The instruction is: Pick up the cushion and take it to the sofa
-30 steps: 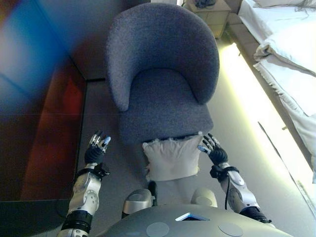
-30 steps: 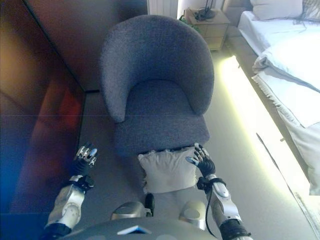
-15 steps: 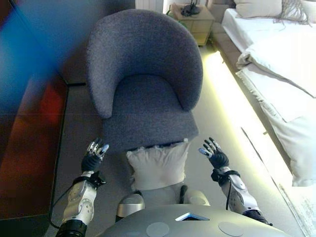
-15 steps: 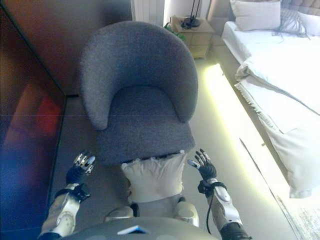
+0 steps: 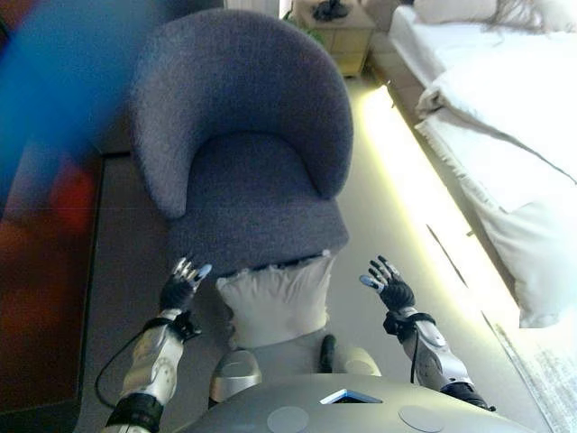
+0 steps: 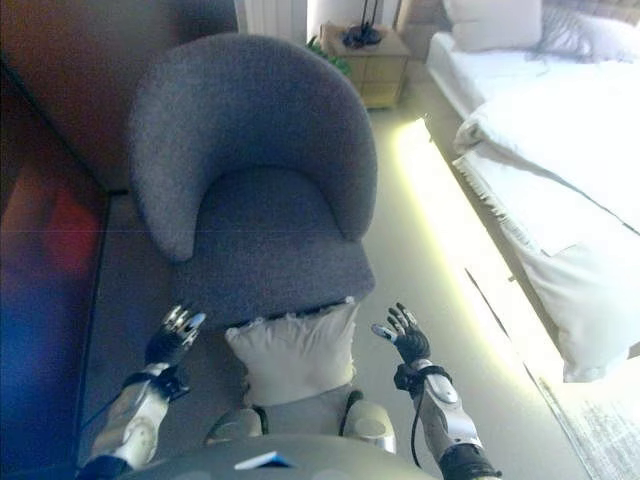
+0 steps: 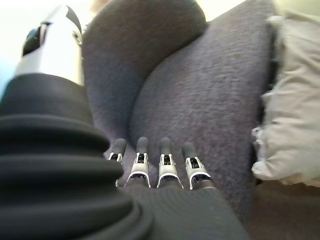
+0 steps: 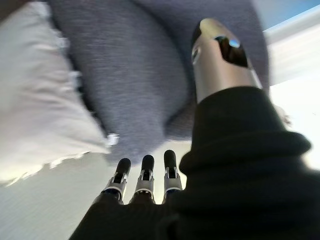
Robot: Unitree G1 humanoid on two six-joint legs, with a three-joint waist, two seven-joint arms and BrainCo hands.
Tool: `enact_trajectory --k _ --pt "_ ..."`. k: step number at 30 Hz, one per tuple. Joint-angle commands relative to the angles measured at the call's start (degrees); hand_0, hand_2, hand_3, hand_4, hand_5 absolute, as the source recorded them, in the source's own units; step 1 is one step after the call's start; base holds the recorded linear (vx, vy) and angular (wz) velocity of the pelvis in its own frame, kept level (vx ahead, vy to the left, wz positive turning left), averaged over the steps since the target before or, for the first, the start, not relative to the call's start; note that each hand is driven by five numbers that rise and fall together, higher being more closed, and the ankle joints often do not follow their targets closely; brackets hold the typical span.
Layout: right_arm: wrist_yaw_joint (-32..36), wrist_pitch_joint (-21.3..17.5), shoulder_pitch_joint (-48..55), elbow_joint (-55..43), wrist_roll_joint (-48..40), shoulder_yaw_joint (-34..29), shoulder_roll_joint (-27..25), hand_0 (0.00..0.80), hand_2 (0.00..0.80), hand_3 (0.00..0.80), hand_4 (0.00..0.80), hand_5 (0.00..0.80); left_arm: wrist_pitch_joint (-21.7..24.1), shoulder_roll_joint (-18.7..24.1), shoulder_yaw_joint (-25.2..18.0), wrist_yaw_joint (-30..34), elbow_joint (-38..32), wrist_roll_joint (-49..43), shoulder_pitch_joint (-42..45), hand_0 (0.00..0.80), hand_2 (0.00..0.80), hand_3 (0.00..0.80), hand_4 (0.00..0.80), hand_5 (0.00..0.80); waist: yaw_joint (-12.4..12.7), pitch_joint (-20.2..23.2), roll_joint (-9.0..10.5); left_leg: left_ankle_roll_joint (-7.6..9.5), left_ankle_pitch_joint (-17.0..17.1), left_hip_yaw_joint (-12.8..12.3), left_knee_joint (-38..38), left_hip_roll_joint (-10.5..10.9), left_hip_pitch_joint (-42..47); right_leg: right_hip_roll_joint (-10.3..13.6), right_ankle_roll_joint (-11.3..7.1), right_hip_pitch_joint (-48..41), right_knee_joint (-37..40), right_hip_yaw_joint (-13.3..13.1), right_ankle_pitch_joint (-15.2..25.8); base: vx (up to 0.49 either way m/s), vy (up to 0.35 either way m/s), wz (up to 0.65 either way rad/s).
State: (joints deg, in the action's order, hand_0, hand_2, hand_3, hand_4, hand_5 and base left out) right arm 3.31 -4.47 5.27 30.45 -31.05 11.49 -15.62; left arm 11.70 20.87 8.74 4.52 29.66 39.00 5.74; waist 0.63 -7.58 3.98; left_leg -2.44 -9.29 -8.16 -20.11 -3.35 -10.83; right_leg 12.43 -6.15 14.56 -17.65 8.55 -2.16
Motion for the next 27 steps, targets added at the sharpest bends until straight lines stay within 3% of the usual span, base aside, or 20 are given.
enact_trajectory --k 1,6,9,16,22,27 --pt "-1.6 -5.0 -10.7 1.7 0.5 1.5 -2.6 0.000 0.000 0.000 0.000 0.000 4.0 -0.2 0.8 -1.6 -0.2 -1.2 -6.3 0.000 0.000 0.000 0.000 0.000 0.3 -8.3 -0.92 2.57 -1.8 1.0 -8.3 -0.1 -7.8 3.5 0.12 7.5 -5.9 -2.0 3.4 -0.251 -0.058 0.17" --pt "-4.9 -4.4 -21.3 4.9 -1.4 3.0 -6.2 0.000 0.000 0.000 0.000 0.000 6.7 -1.8 3.5 -5.5 4.9 -0.4 -12.4 0.000 0.000 0.000 0.000 0.000 0.8 -12.7 -2.94 1.51 -5.1 2.1 -17.8 -1.1 -19.3 2.4 1.04 17.3 -14.3 -3.1 -1.0 -0.169 -0.022 -0.03" --pt "-5.3 -5.5 -25.2 7.4 -1.7 2.5 -6.6 0.000 0.000 0.000 0.000 0.000 7.5 -2.1 3.9 -8.1 7.8 -0.2 -16.6 0.000 0.000 0.000 0.000 0.000 0.0 -14.3 -4.15 1.31 -5.6 2.6 -20.7 -1.2 -24.0 1.8 1.40 22.7 -18.3 -5.0 -1.7 -0.120 -0.068 0.00" --pt "-9.5 -3.9 -34.2 13.7 0.6 2.9 -8.3 0.000 0.000 0.000 0.000 0.000 9.4 -4.2 3.9 -14.1 13.4 1.1 -23.3 0.000 0.000 0.000 0.000 0.000 -0.6 -18.2 -6.17 1.64 -6.4 3.8 -29.3 -1.6 -36.0 1.3 2.29 33.4 -26.4 -5.1 -4.3 -0.108 0.005 0.04" --pt "-8.5 -3.1 -40.5 17.2 0.6 2.1 -11.7 0.000 0.000 0.000 0.000 0.000 8.6 -3.4 3.8 -13.6 15.0 3.7 -28.2 0.000 0.000 0.000 0.000 0.000 -0.7 -19.6 -7.18 2.34 -7.3 4.9 -37.0 -2.0 -45.5 1.4 3.42 42.3 -34.8 -6.0 -6.2 -0.062 -0.006 0.04" --pt "-2.2 -1.6 -46.7 19.9 -1.2 3.0 -14.4 0.000 0.000 0.000 0.000 0.000 8.8 -2.4 4.2 -10.5 15.2 6.3 -31.9 0.000 0.000 0.000 0.000 0.000 -0.8 -20.5 -7.47 2.67 -8.4 5.7 -43.0 -2.0 -52.4 0.3 4.37 49.0 -40.7 -7.3 -7.6 -0.038 -0.013 0.00"
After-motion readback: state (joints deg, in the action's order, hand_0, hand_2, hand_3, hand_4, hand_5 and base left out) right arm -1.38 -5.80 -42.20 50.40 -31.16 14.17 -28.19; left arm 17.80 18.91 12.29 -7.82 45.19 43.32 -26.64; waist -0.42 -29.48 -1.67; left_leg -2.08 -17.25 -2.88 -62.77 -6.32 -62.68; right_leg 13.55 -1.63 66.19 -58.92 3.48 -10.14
